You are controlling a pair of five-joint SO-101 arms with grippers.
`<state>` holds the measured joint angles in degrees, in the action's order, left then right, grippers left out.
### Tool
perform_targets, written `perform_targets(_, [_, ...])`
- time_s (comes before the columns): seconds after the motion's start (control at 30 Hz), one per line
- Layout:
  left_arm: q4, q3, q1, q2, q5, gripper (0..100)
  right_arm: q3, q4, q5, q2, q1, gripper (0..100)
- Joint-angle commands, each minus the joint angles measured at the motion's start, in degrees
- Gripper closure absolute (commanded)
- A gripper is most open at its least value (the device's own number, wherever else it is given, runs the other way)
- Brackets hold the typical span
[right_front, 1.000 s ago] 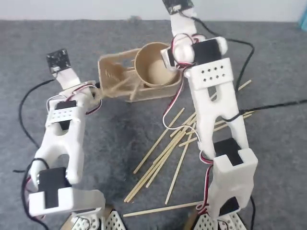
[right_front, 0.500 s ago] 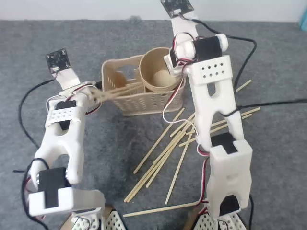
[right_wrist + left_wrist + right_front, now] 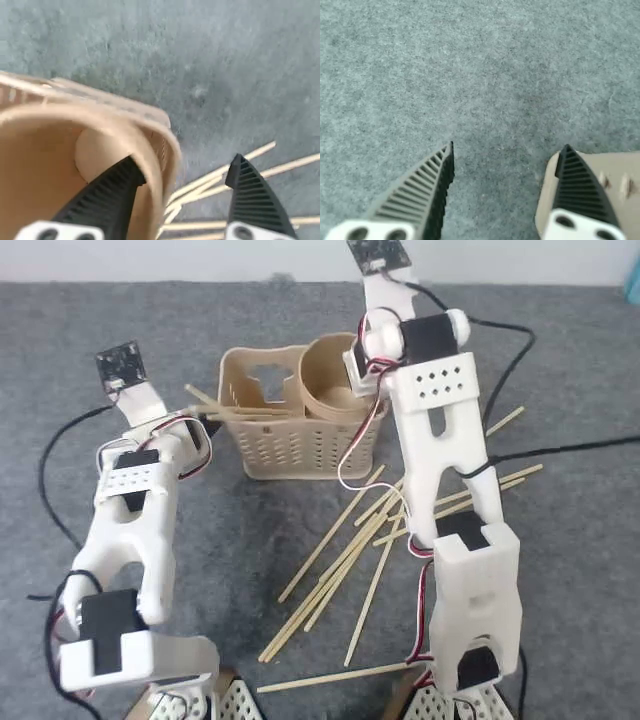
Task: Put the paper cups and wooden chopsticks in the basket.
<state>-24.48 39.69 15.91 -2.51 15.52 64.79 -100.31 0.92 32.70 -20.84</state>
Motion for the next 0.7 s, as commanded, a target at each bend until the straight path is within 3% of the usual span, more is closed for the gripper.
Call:
perform_targets(0.0, [1.32,-1.54,-0.18,-0.35,-0.62,68,8.18,-2.07,-0.18,-3.12,0.22,73.5])
perform_targets(0.3, [1.32,-1.63,0.00,-0.35,-0.62,68,8.26,-2.77,-0.09,-15.69,2.15,73.8])
perform_targets(0.67, [1.23,-1.54,0.09,-0.35,-0.62,68,-26.81,-2.59,-0.18,-42.77,3.65,73.8])
